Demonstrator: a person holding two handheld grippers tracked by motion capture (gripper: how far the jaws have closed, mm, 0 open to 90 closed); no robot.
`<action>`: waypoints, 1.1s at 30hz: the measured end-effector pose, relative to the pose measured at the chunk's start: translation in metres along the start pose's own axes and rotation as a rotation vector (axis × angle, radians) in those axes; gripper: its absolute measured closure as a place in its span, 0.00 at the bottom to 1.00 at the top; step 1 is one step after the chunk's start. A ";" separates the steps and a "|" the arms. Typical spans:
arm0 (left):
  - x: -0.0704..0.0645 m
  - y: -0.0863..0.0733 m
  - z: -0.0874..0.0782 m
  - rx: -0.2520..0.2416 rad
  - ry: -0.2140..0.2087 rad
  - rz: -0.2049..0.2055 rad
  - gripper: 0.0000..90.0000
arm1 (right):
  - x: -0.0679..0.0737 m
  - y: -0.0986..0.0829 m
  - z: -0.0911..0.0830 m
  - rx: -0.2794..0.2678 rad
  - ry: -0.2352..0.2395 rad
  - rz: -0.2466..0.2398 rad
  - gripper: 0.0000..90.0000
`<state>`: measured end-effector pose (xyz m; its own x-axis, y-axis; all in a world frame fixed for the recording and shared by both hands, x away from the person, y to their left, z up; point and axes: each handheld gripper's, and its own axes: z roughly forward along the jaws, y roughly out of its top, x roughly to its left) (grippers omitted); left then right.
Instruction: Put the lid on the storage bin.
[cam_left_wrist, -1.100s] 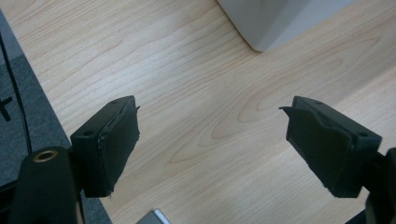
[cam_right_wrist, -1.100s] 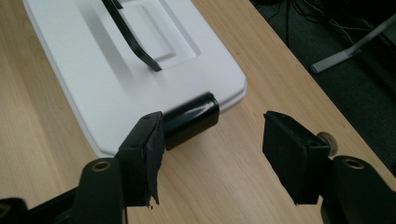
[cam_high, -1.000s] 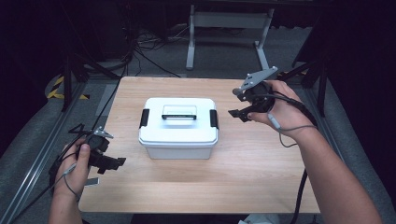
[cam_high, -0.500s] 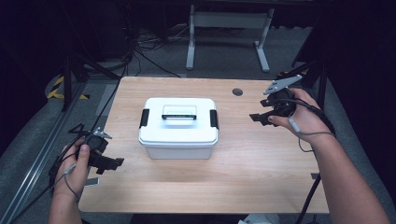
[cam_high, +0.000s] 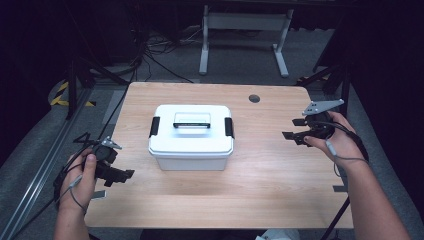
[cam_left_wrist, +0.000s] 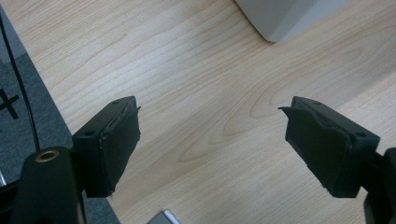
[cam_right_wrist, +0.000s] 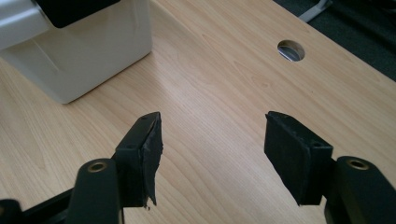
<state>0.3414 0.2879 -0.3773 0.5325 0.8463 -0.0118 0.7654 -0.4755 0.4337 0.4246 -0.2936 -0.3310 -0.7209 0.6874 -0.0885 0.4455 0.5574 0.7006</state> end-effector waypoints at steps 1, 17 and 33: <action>0.000 0.000 0.000 0.001 0.002 -0.003 0.21 | 0.000 -0.003 0.001 0.002 0.003 0.007 0.42; -0.018 0.009 0.009 0.044 0.030 0.029 0.21 | 0.004 -0.040 0.021 -0.003 0.099 0.062 0.42; -0.011 0.007 0.016 0.067 0.037 0.012 0.21 | 0.005 -0.069 0.049 0.138 0.038 0.112 0.42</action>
<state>0.3467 0.2715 -0.3881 0.5290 0.8482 0.0270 0.7821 -0.4996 0.3724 0.4162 -0.3053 -0.4147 -0.6808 0.7324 0.0136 0.5913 0.5385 0.6003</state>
